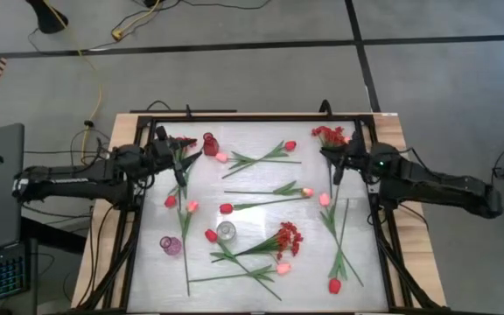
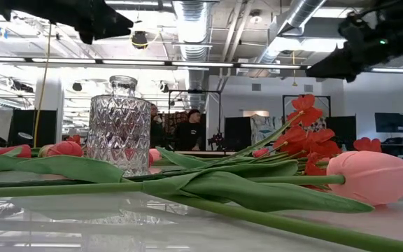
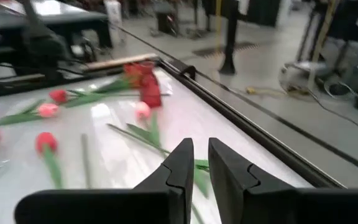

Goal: Sort flowers into vase by color
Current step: Put the orange flowers into the red vase

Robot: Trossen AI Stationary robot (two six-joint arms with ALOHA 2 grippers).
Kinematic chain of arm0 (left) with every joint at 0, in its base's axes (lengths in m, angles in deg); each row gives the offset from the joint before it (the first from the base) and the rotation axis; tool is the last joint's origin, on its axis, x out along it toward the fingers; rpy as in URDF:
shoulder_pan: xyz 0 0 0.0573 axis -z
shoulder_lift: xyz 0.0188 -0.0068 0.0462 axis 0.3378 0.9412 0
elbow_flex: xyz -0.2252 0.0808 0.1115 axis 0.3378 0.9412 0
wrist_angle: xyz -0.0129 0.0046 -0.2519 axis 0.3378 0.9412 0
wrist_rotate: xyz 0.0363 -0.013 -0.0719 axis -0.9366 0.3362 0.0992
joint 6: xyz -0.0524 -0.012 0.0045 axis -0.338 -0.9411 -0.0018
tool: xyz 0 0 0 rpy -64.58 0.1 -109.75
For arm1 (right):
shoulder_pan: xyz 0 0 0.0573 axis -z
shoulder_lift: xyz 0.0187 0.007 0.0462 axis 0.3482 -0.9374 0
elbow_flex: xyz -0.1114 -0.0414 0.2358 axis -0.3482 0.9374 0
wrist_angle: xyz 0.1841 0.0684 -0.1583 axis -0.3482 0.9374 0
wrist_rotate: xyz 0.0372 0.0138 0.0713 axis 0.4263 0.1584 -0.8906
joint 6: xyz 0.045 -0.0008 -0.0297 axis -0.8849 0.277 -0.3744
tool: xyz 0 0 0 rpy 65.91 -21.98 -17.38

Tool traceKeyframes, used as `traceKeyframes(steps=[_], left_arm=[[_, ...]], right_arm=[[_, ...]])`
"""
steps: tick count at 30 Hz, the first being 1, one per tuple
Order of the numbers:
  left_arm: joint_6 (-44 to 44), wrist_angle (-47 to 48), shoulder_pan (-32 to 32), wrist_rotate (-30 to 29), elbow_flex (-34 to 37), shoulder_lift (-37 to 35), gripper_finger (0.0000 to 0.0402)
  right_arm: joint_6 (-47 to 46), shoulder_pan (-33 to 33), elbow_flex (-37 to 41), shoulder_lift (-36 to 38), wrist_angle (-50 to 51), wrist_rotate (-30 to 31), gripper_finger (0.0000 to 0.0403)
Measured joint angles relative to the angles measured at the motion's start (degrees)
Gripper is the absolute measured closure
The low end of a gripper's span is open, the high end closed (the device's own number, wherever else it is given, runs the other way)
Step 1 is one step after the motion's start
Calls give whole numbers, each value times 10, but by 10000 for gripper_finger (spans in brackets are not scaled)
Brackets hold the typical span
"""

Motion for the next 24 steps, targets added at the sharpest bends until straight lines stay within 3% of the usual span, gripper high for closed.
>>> traceKeyframes(steps=[11, 15, 24], left_arm=[[23, -10, -138, 190, 0, 59, 206], [50, -11, -148, 198, 0, 79, 206], [105, -30, -134, 200, -1, 85, 206]], right_arm=[[-98, -11, -188, -166, 203, 49, 315], [-131, -11, -234, -194, 256, 49, 287], [-164, -11, -275, -230, 304, 49, 174]])
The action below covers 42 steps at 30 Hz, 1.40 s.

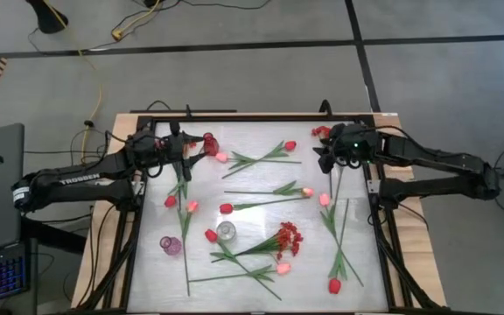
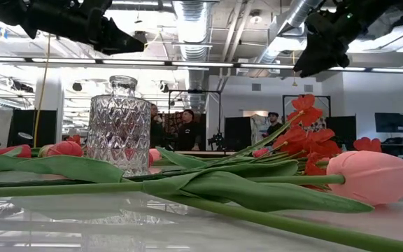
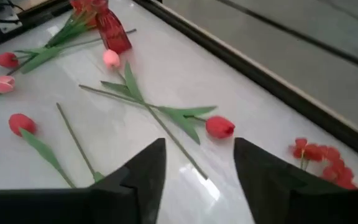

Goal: Sort flowers into vase by color
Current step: Put the orange flowers into the red vase

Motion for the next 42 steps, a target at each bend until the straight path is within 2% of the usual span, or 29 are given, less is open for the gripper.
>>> traceKeyframes(steps=[4, 9, 13, 19, 26, 32, 38, 42], left_arm=[[-1, -17, 4, 0, 0, 18, 206], [-30, -36, 7, -9, 0, 59, 206], [-29, -49, 22, -45, -7, 88, 206], [-30, -35, 43, -121, -60, 102, 206], [-28, -45, 43, -125, -68, 103, 206], [-14, -45, 38, -124, -56, 104, 206], [0, -41, 37, -122, -56, 104, 206], [13, -30, 36, -122, -55, 104, 206]], right_arm=[[-2, 1, 0, -6, 32, 0, 145], [-38, 18, 0, -12, 29, 0, 142], [-89, 41, -1, -33, 62, -1, 142], [-191, 80, -1, -99, 141, -2, 142], [-213, 116, -1, -175, 170, -35, 142], [-223, 132, 0, -229, 177, -38, 143], [-231, 132, 1, -283, 166, -35, 143], [-233, 142, 28, -305, 122, -35, 143]])
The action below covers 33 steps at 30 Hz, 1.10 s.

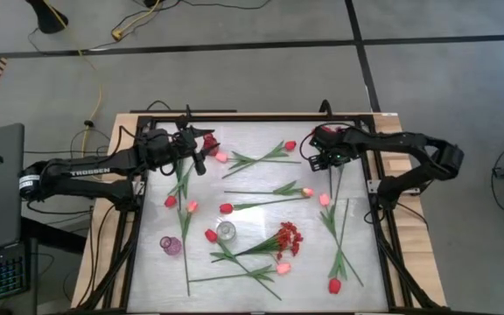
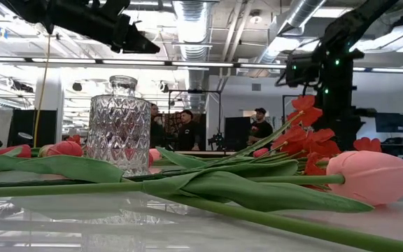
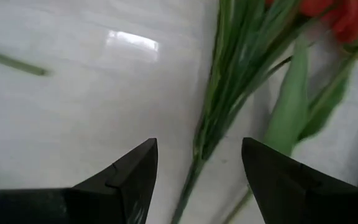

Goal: Sort flowers into vase by color
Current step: Put the orange flowers into the red vase

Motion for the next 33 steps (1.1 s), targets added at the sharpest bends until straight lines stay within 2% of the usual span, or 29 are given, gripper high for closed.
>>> traceKeyframes(steps=[6, 10, 16, 23, 28, 33], left_arm=[[10, 18, -7, 0, 0, 0, 206], [10, 33, -15, 1, 0, 0, 206], [5, 58, -23, 3, 0, 0, 207], [5, 54, -24, 58, 0, 0, 207], [1, 61, -24, 65, 0, -2, 207], [8, 56, -28, 171, 1, -13, 207]], right_arm=[[-3, 30, 33, -4, -68, 1, 145], [-1, 40, 43, -2, -90, -2, 168], [2, 54, 44, -20, -91, -9, 246], [30, 59, 41, -52, -118, -9, 366], [32, 53, 42, -18, -134, 2, 370], [39, 53, 38, 53, -178, 18, 358]])
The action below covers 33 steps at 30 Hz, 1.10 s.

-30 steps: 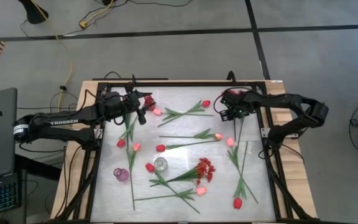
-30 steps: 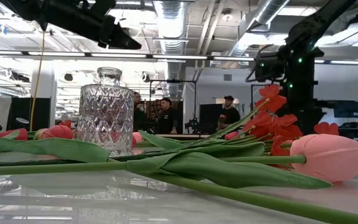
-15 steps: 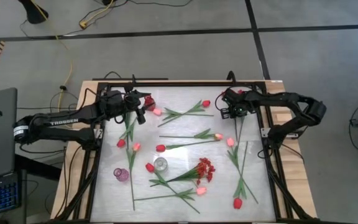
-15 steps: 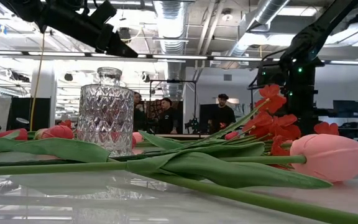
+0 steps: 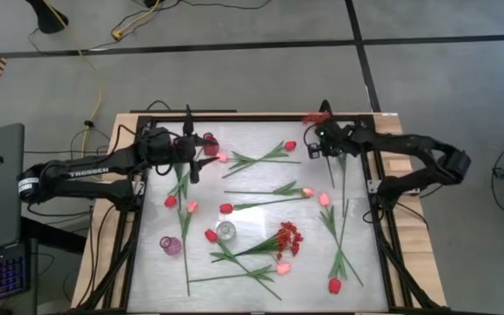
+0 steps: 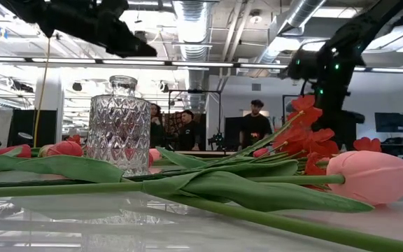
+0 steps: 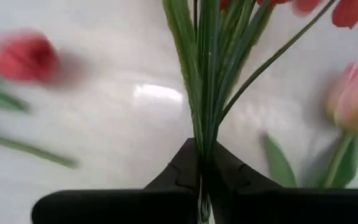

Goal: Sort flowers into vase by color
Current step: Put the orange flowers into the red vase

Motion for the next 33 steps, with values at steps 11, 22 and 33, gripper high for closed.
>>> traceKeyframes(steps=[11, 22, 33], left_arm=[[-73, -62, -80, 16, 64, -60, 207], [-106, -112, -145, -8, 124, -165, 207], [-76, -56, -146, -63, 124, -165, 207]], right_arm=[[82, -68, 0, 111, -318, -33, 362], [158, -185, -13, -26, -739, -48, 362], [201, -175, -216, -270, -830, -68, 362]])
